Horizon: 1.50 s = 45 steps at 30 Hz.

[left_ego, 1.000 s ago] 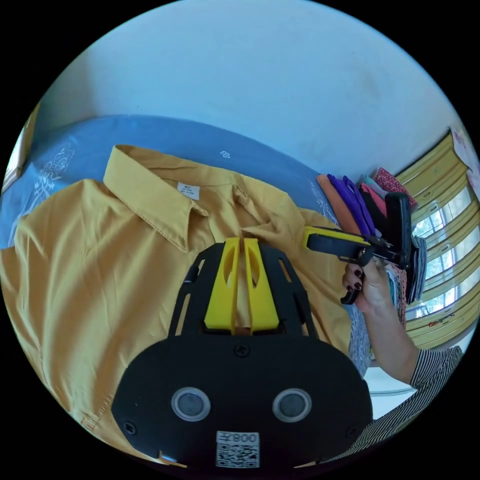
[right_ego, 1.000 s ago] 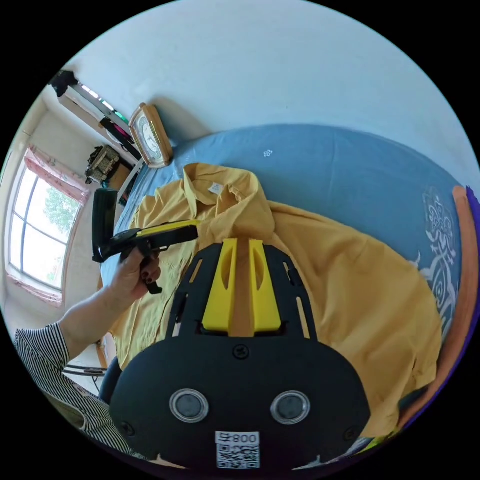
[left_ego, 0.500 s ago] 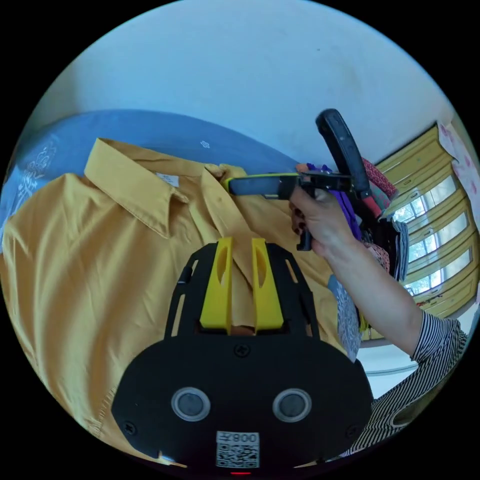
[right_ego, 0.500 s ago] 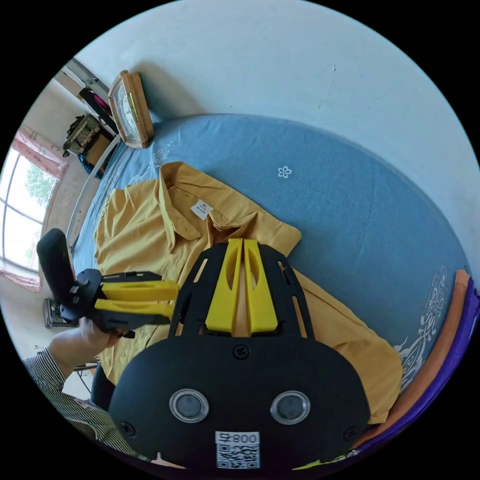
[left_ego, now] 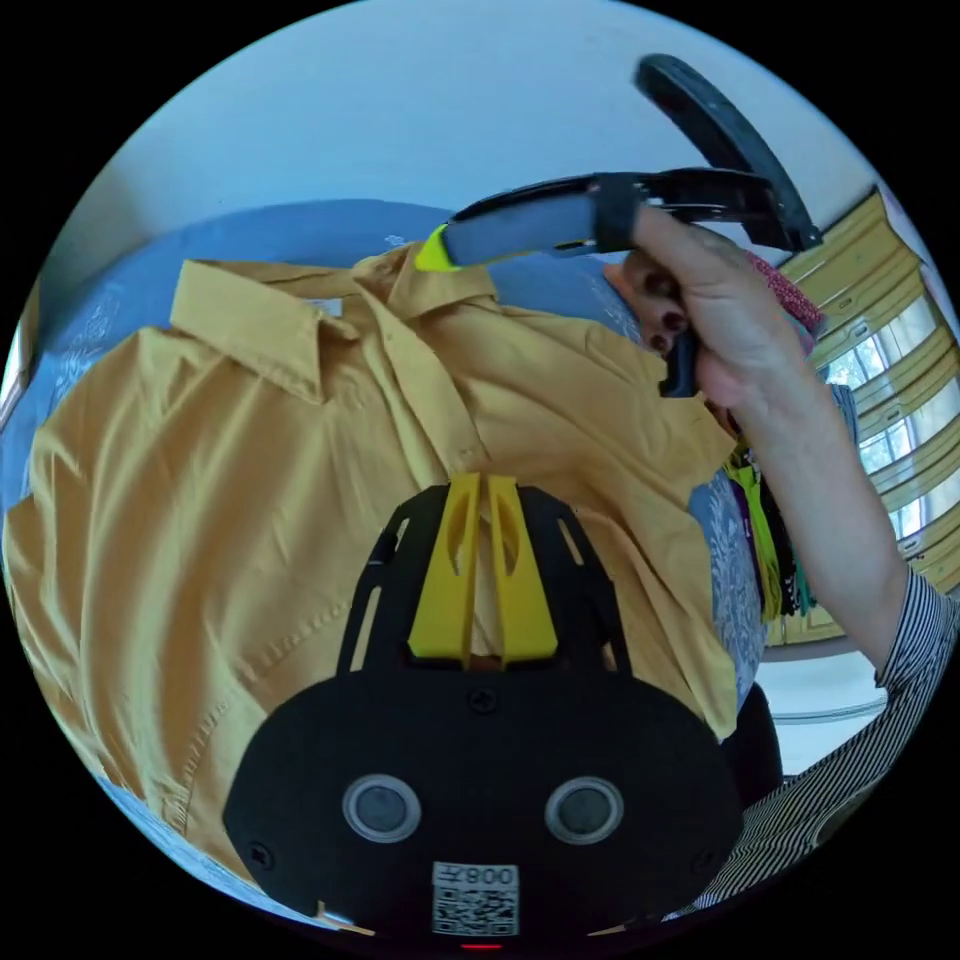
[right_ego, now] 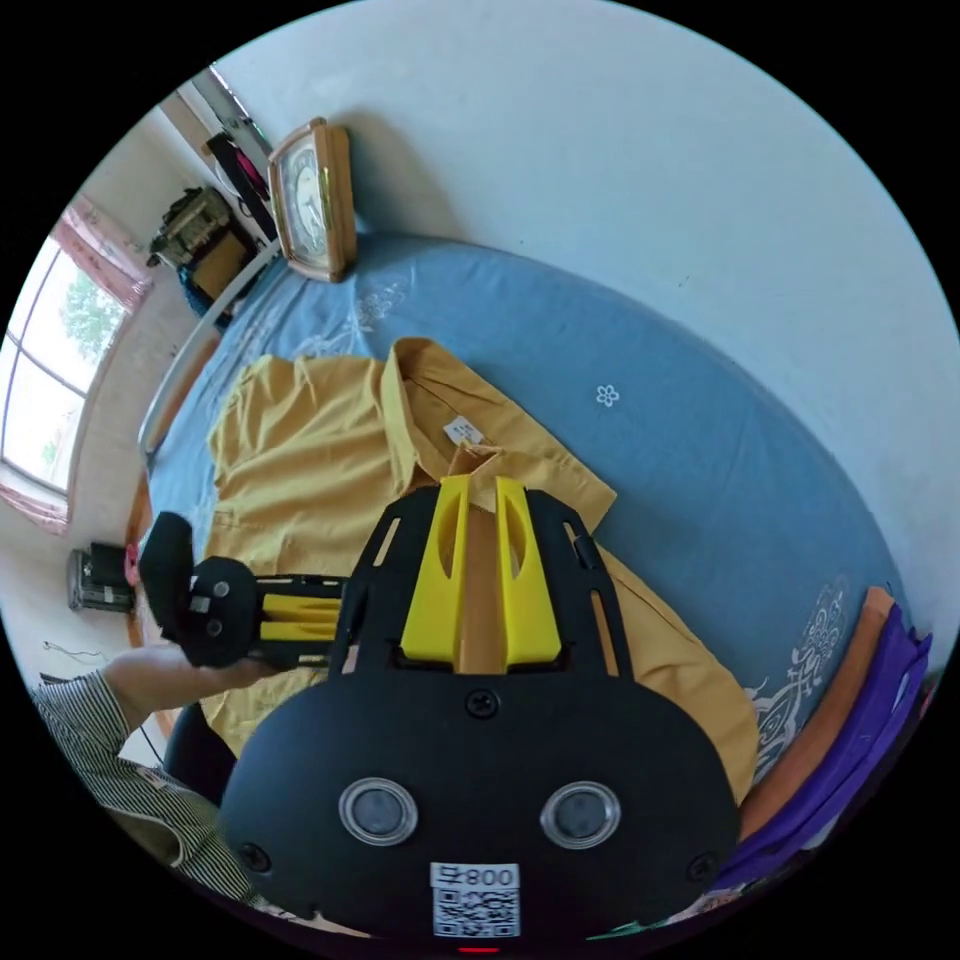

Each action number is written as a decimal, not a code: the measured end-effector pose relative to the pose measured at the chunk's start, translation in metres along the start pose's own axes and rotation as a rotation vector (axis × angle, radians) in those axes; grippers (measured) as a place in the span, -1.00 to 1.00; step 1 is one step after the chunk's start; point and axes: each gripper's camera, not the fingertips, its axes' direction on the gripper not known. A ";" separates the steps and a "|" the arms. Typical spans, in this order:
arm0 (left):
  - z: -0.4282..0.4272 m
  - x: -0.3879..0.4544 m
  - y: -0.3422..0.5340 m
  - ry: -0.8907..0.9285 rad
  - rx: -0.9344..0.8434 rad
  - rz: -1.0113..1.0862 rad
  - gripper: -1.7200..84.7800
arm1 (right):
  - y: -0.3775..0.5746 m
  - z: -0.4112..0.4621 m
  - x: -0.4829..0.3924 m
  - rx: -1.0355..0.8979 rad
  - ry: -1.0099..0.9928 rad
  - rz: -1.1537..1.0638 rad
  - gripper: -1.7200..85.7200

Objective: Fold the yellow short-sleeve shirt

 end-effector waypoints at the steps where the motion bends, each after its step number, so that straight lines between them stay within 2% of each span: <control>1: -0.002 -0.004 0.003 0.007 0.004 -0.013 -0.89 | 0.005 -0.004 0.000 0.017 -0.008 0.004 -0.83; 6: -0.013 -0.012 0.012 0.033 0.074 -0.043 -0.83 | 0.090 -0.022 -0.012 0.084 -0.209 0.043 -0.82; 12: -0.010 -0.025 0.009 0.108 0.131 -0.102 -0.76 | 0.220 0.005 -0.059 0.007 -0.273 0.148 -0.81; 15: 0.006 -0.026 0.002 0.126 0.082 -0.120 -0.74 | 0.255 0.015 -0.084 -0.053 -0.201 0.171 -0.81; 19: 0.024 -0.021 -0.001 0.027 0.023 -0.133 -0.85 | 0.277 0.017 -0.107 -0.060 -0.167 0.176 -0.84; 21: 0.026 -0.019 0.002 0.035 0.037 -0.126 -0.90 | 0.288 0.017 -0.114 -0.062 -0.168 0.193 -0.88; 30: 0.031 -0.033 0.015 0.083 0.093 -0.195 -0.92 | 0.326 0.023 -0.155 -0.074 -0.432 0.149 -0.93; 34: 0.042 -0.049 0.028 0.083 0.087 -0.270 -0.88 | 0.351 0.005 -0.168 -0.044 -0.369 0.171 -0.90; 38: 0.048 -0.047 0.053 0.167 0.097 -0.270 -0.83 | 0.388 -0.010 -0.178 -0.060 -0.269 0.207 -0.85; 45: 0.086 0.030 0.134 0.459 -0.059 -0.143 -0.79 | 0.439 -0.018 -0.216 -0.165 -0.163 0.217 -0.82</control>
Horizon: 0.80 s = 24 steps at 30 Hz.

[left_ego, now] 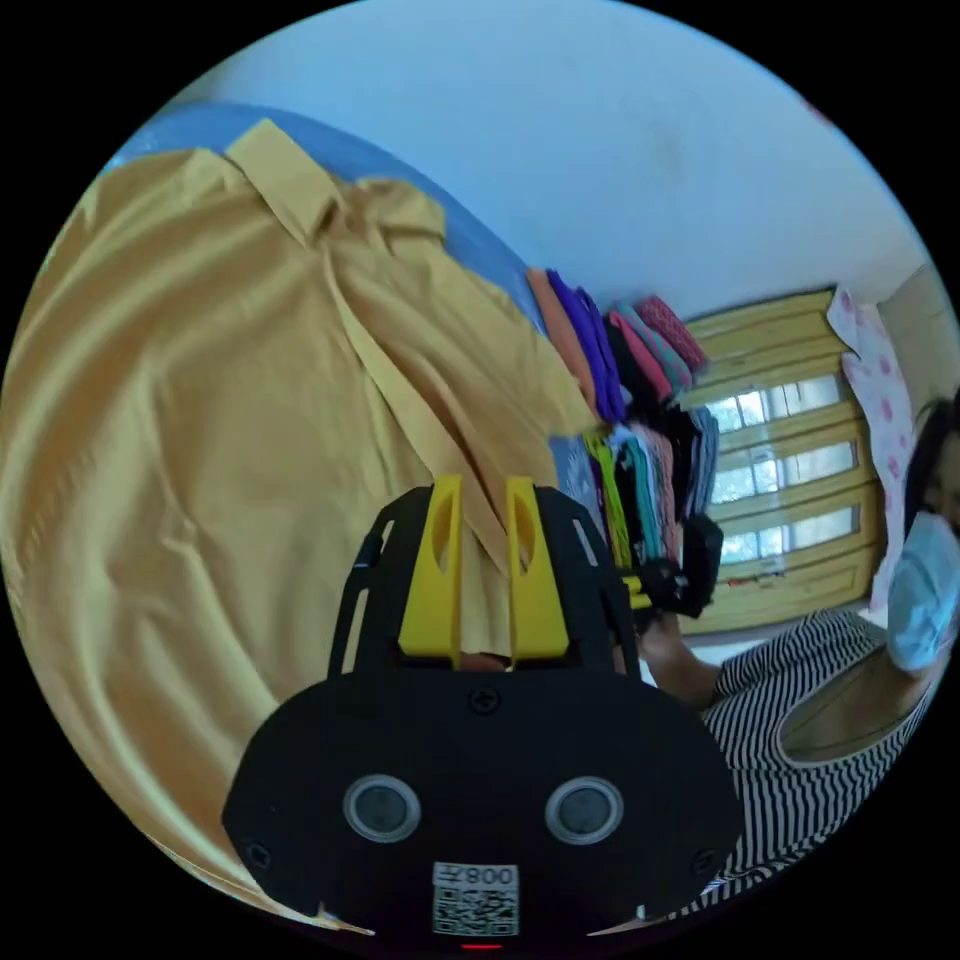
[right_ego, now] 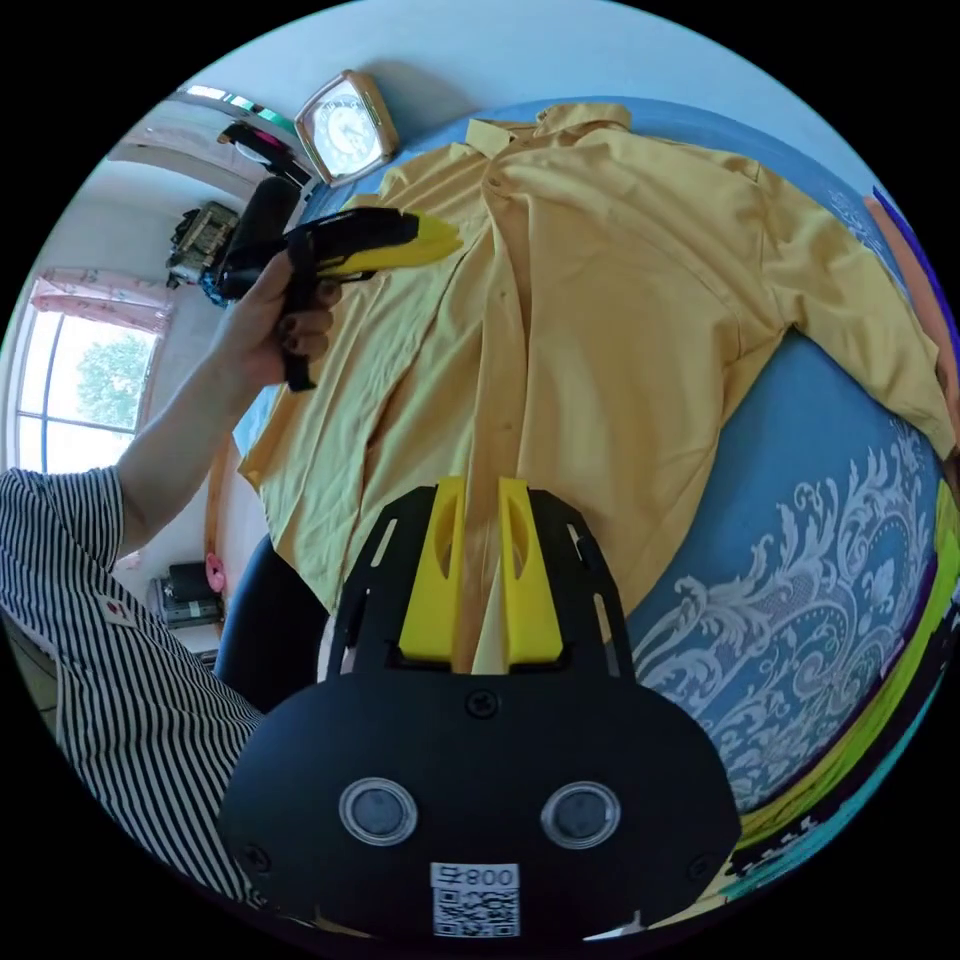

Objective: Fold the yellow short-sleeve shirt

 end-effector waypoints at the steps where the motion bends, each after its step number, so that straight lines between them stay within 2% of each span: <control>1: 0.016 0.007 0.013 0.019 -0.034 0.008 -0.79 | 0.006 0.000 -0.002 -0.004 0.008 0.002 -0.82; 6: 0.075 0.024 0.045 -0.047 -0.164 -0.003 -0.84 | 0.059 0.003 -0.013 -0.030 -0.015 0.035 -0.83; 10: 0.088 0.025 0.060 -0.111 -0.146 -0.038 -0.93 | 0.089 0.004 -0.018 -0.033 -0.045 0.060 -0.83; 15: 0.081 0.018 0.092 -0.170 -0.118 -0.112 -0.93 | 0.133 -0.007 -0.011 0.026 -0.069 0.110 -0.84; 19: 0.095 0.028 0.113 -0.075 -0.083 -0.124 -0.89 | 0.155 -0.003 -0.015 0.016 -0.051 0.115 -0.82; 24: 0.149 0.054 0.112 -0.055 -0.163 -0.038 -0.86 | 0.185 0.007 -0.030 -0.016 -0.036 0.077 -0.84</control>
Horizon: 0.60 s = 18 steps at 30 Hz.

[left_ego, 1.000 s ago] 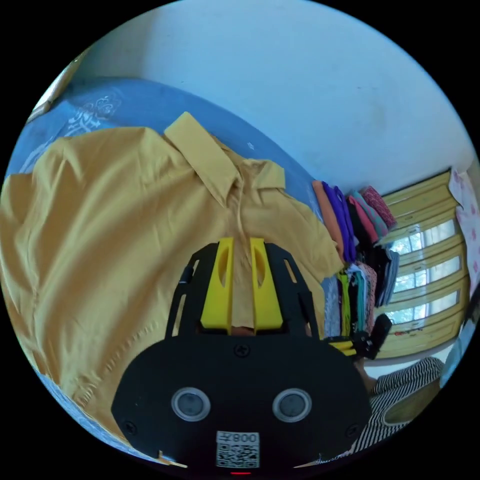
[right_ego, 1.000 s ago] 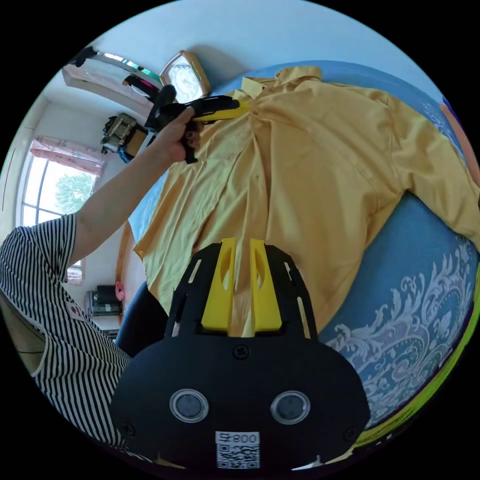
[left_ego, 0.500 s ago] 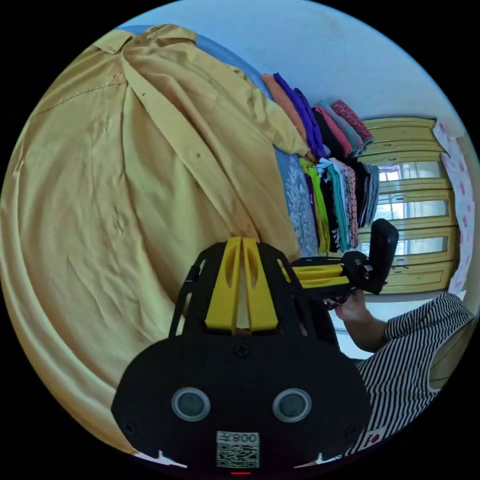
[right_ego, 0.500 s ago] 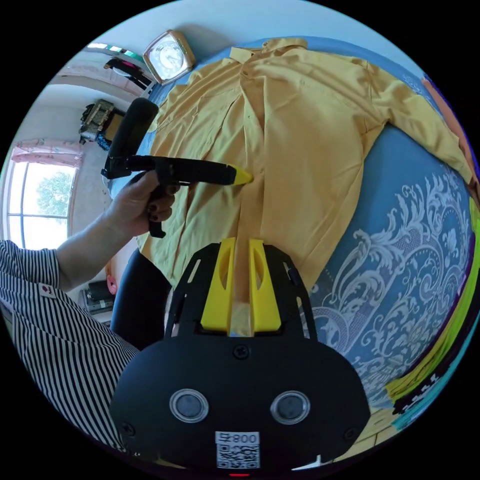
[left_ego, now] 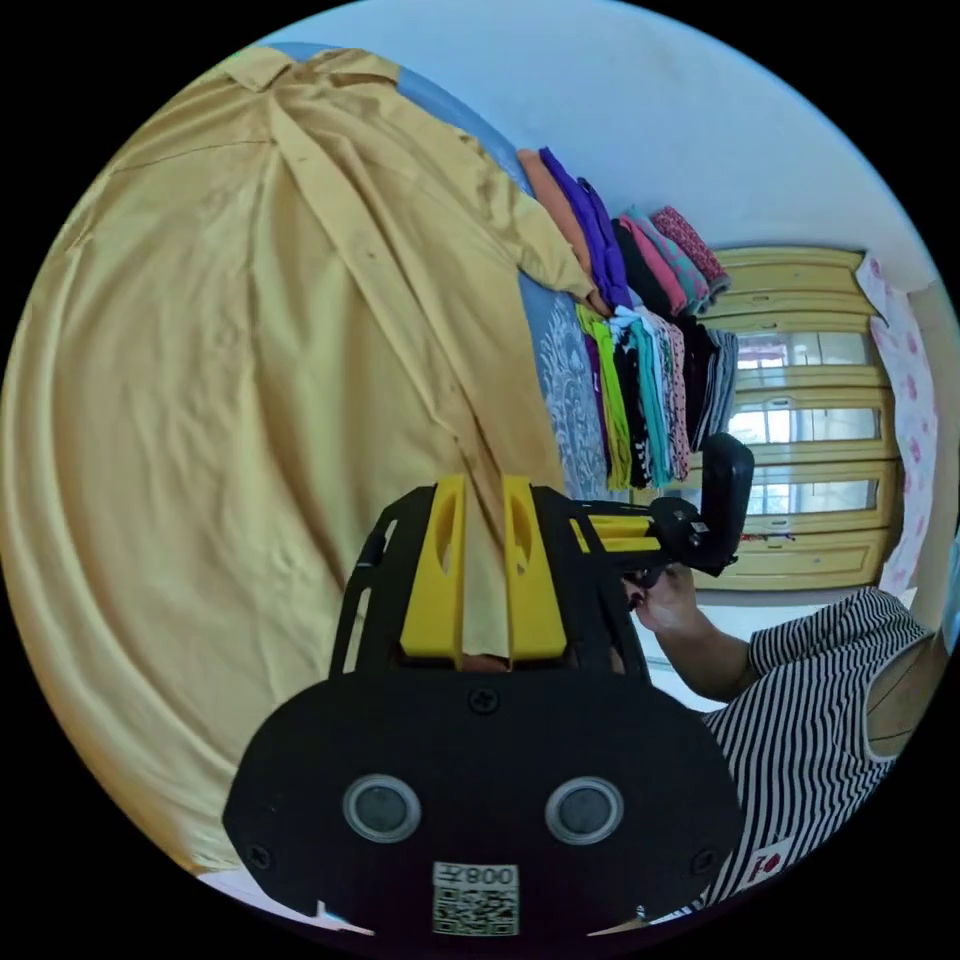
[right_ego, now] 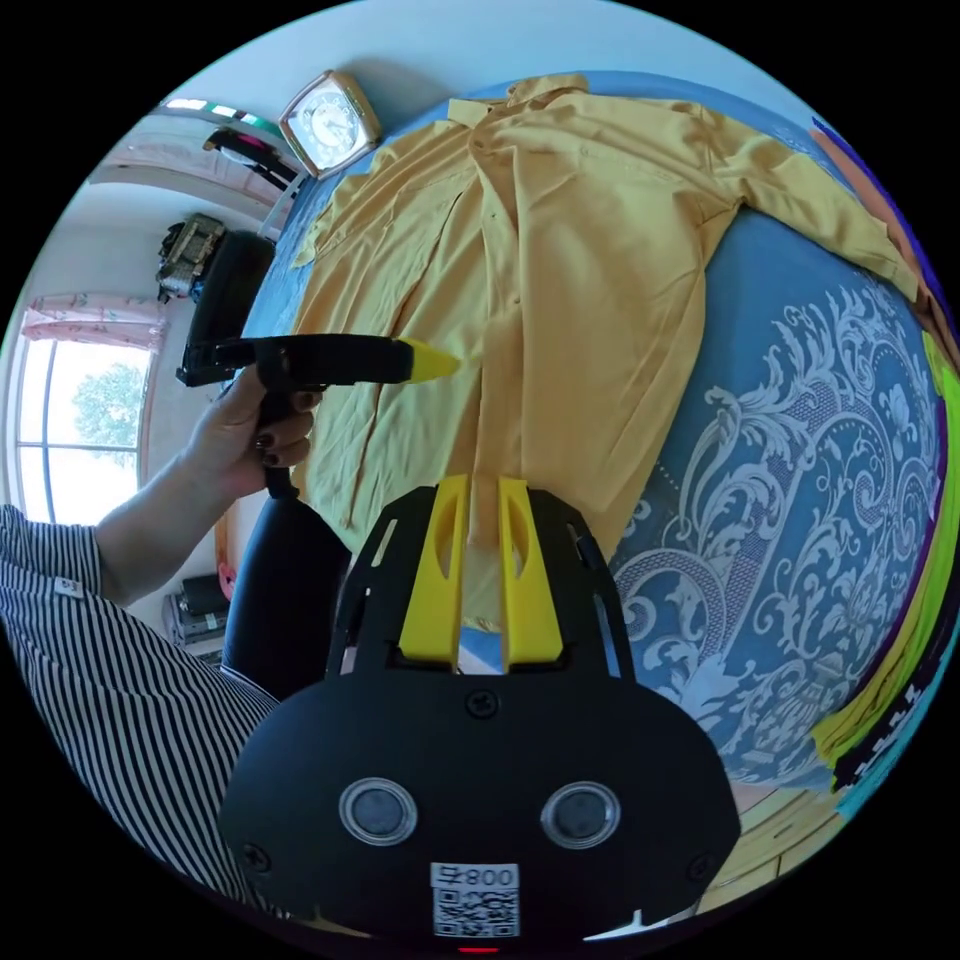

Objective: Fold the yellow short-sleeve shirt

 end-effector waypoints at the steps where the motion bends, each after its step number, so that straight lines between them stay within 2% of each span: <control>1: 0.012 0.004 -0.001 -0.070 -0.024 0.005 -0.89 | 0.004 0.001 0.000 0.004 -0.002 -0.003 -0.84; 7: 0.028 0.017 0.026 -0.173 0.018 0.008 -0.93 | 0.038 0.006 -0.001 -0.039 -0.122 -0.056 -0.89; 11: 0.038 0.041 0.032 -0.216 0.063 0.098 -0.91 | 0.058 -0.013 0.019 0.067 -0.146 0.001 -0.92; 14: 0.068 0.060 0.027 -0.243 0.002 0.193 -0.89 | 0.072 -0.021 0.040 0.106 -0.127 0.073 -0.93; 16: 0.101 0.064 0.027 -0.328 -0.101 0.234 -0.89 | 0.083 -0.022 0.054 0.117 -0.137 0.122 -0.94; 18: 0.110 0.065 0.036 -0.397 -0.069 0.250 -0.91 | 0.100 -0.019 0.070 0.117 -0.117 0.177 -0.95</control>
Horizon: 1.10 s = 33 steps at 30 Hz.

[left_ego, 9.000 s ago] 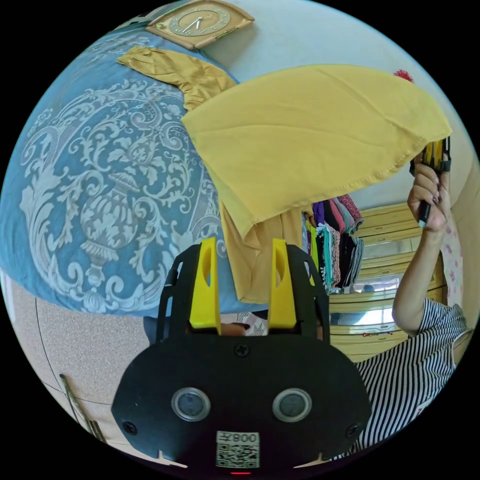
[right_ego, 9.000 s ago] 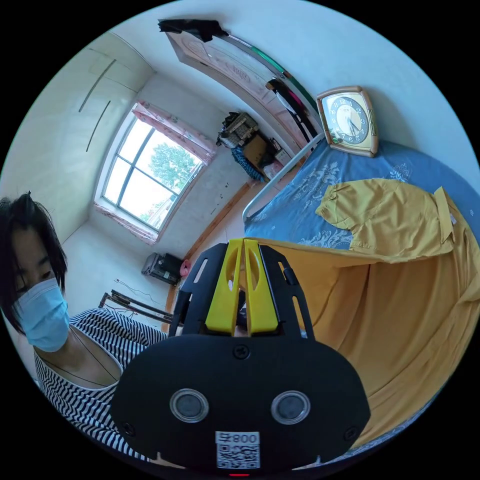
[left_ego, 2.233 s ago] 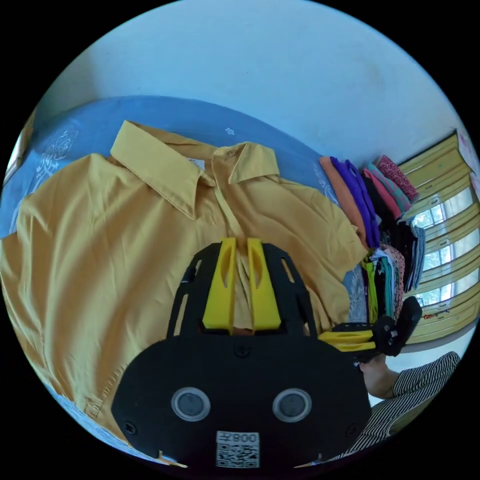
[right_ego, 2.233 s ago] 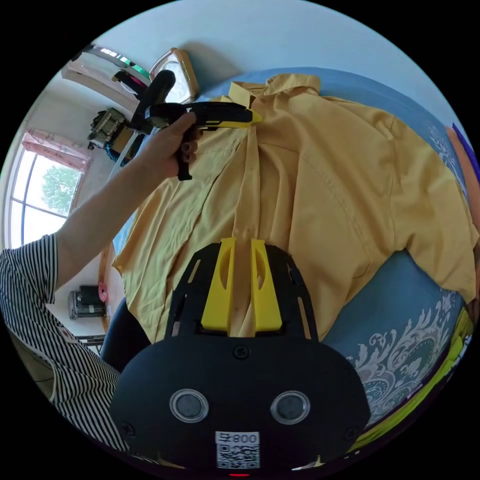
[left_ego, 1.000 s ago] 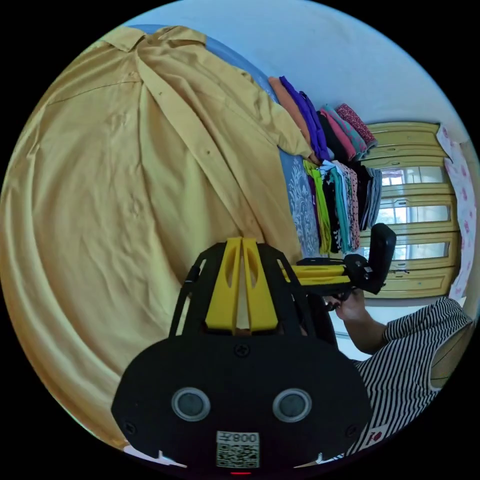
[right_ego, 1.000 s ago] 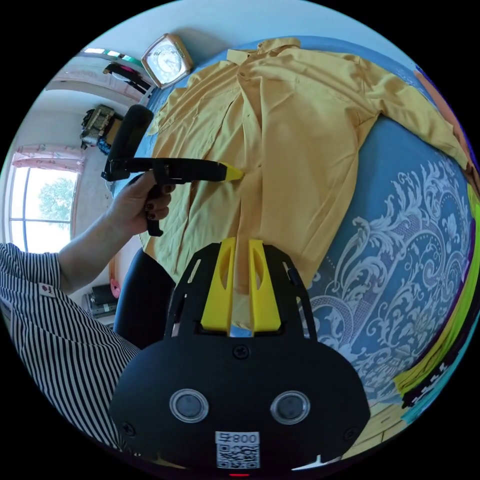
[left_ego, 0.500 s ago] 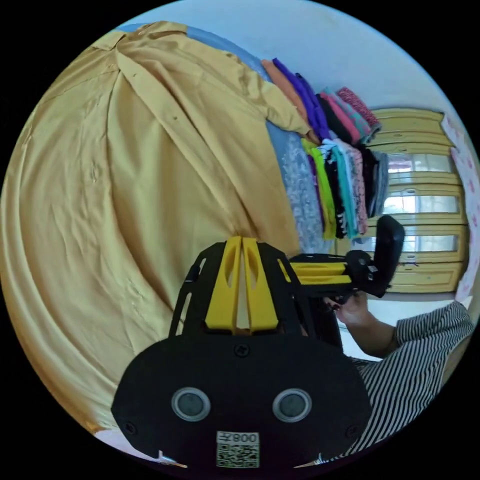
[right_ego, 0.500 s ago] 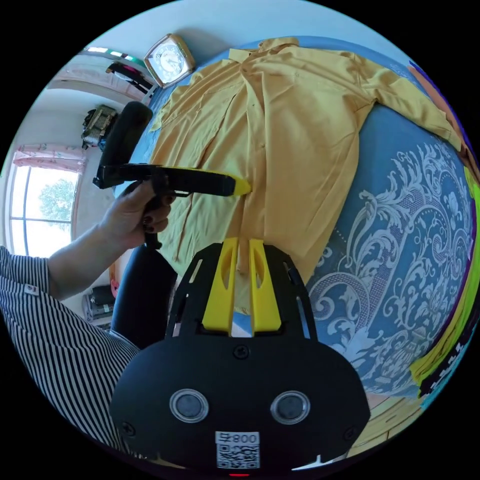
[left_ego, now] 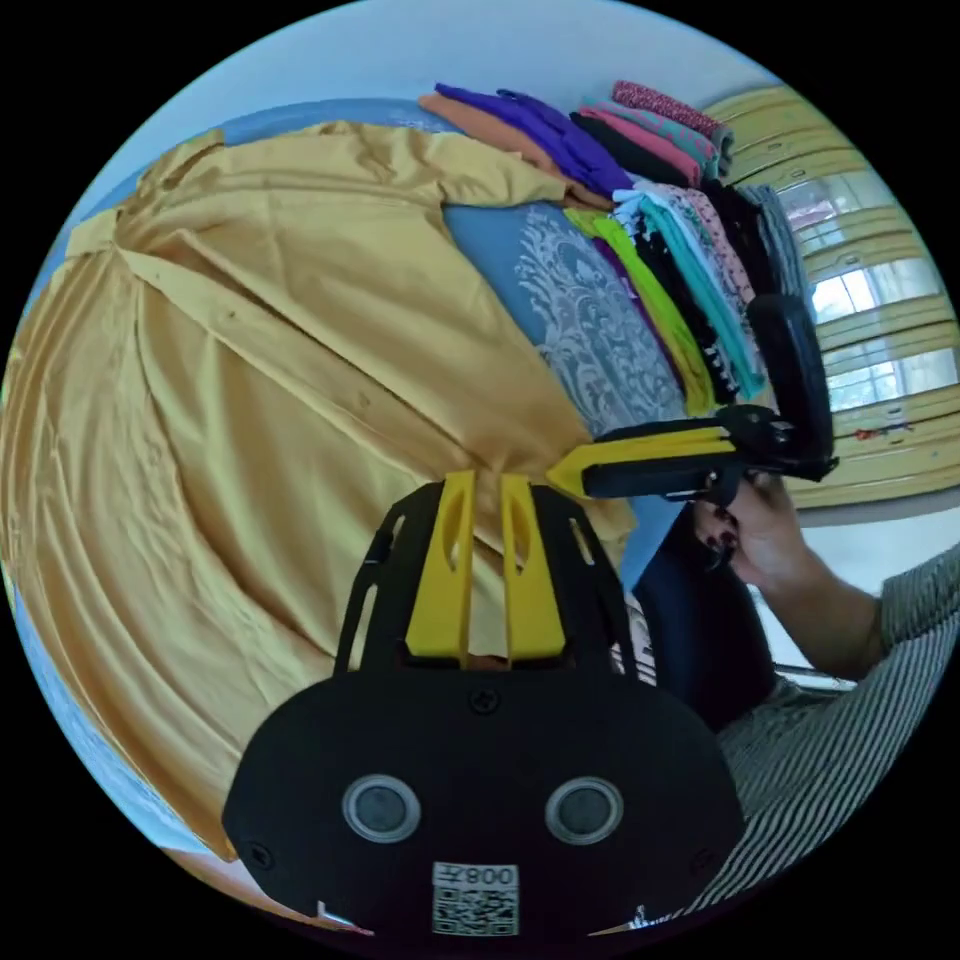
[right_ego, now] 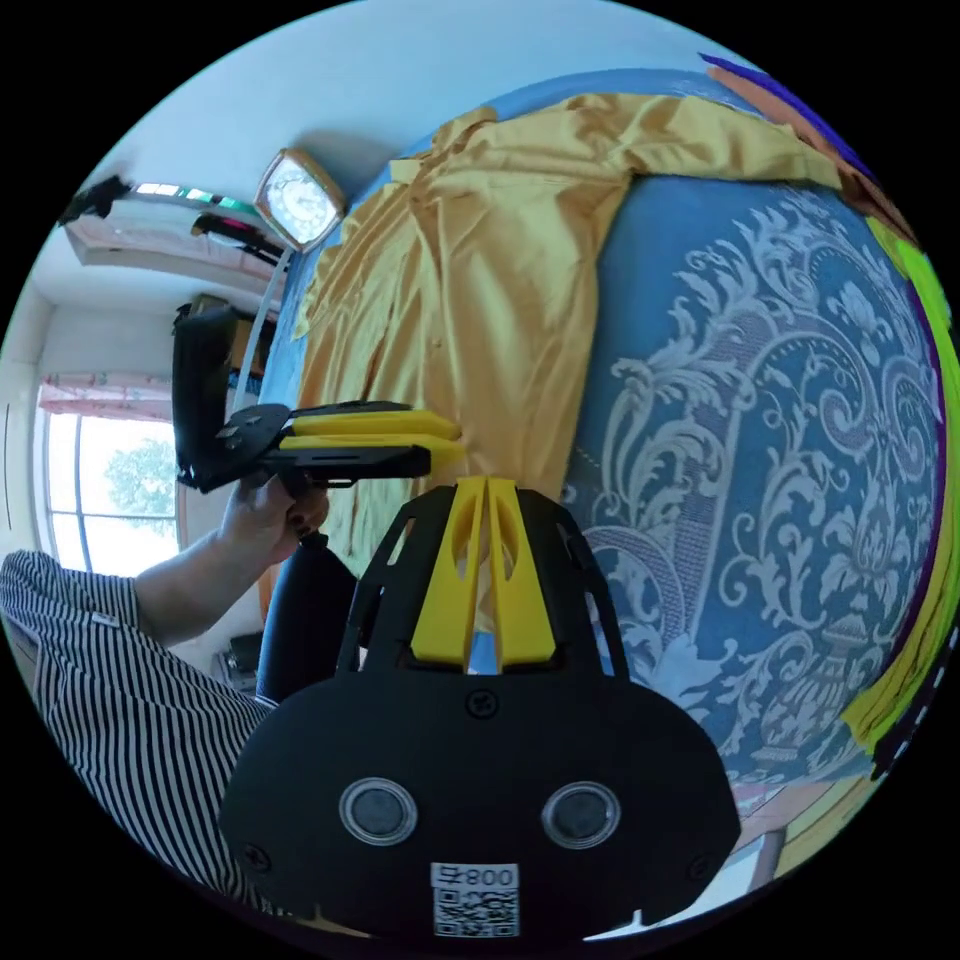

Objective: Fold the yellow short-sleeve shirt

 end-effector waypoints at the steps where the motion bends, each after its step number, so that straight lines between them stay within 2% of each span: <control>1: 0.003 0.000 0.005 0.008 -0.016 -0.010 -0.92 | 0.003 -0.002 0.004 0.012 -0.022 0.004 -0.95; 8: 0.003 -0.011 0.047 -0.006 0.046 -0.118 -0.94 | 0.032 -0.012 0.024 0.054 -0.043 0.059 -0.96; 12: 0.015 -0.007 0.056 0.098 0.090 -0.127 -0.91 | 0.045 -0.018 0.011 0.064 -0.024 0.006 -0.95; 19: 0.051 -0.013 0.070 0.120 0.053 -0.171 -0.84 | 0.059 -0.006 -0.018 0.009 0.013 -0.107 -0.92; 24: 0.060 -0.031 0.093 0.184 0.094 -0.248 -0.80 | 0.076 0.006 -0.037 -0.011 0.014 -0.192 -0.80; 33: 0.093 -0.064 0.119 0.214 0.070 -0.345 -0.87 | 0.090 0.012 -0.051 -0.060 0.068 -0.261 -0.76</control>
